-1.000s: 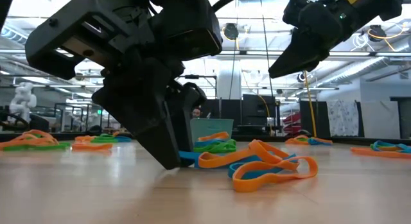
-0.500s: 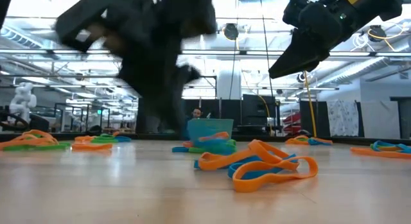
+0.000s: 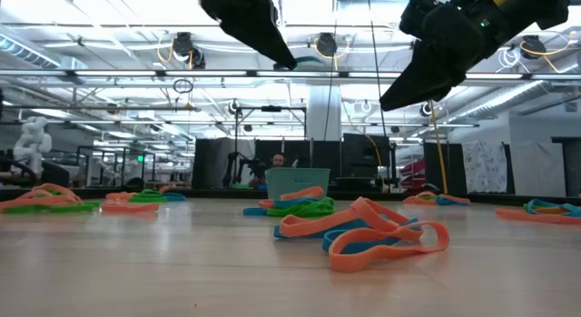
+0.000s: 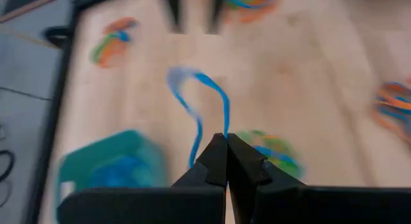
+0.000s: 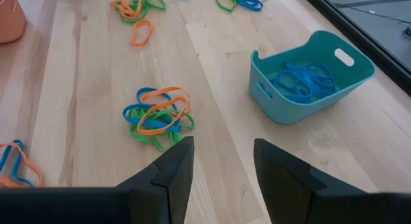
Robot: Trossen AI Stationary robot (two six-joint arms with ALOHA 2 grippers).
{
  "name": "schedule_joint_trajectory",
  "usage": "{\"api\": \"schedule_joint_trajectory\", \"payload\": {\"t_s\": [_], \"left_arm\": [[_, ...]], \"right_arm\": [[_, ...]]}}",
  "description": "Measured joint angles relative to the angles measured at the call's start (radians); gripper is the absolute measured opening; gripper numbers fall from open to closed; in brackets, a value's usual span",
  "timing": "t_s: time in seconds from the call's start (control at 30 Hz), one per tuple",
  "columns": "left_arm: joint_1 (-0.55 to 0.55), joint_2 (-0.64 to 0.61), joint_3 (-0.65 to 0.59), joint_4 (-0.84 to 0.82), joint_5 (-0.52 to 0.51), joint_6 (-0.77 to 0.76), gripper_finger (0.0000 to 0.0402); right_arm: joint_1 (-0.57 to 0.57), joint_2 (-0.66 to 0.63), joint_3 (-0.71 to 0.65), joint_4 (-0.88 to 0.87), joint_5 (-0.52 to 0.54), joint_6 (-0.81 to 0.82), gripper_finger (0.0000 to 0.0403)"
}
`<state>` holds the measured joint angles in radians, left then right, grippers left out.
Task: Sort rubber bands into baskets
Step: Put the blue rubber band into the top blue bin
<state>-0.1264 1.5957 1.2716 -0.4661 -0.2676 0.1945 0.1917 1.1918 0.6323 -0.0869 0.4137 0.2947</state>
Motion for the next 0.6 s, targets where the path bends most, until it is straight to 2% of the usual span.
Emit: {"api": "schedule_joint_trajectory", "payload": {"t_s": [0.27,0.47,0.6], "left_arm": [[0.227,0.024,-0.003,0.01,0.005,0.051,0.0001],[0.365,0.087,-0.005,0.04,0.131,0.049,0.0],[0.422,0.144,-0.006,0.036,0.144,0.048,0.0]], "right_arm": [[0.0,0.0,0.0,0.0,0.0,0.003,0.0155],[0.0,0.0,0.0,-0.001,0.0,0.0,0.0155],[0.0,0.0,0.0,-0.006,0.0,-0.003,0.0155]]}}
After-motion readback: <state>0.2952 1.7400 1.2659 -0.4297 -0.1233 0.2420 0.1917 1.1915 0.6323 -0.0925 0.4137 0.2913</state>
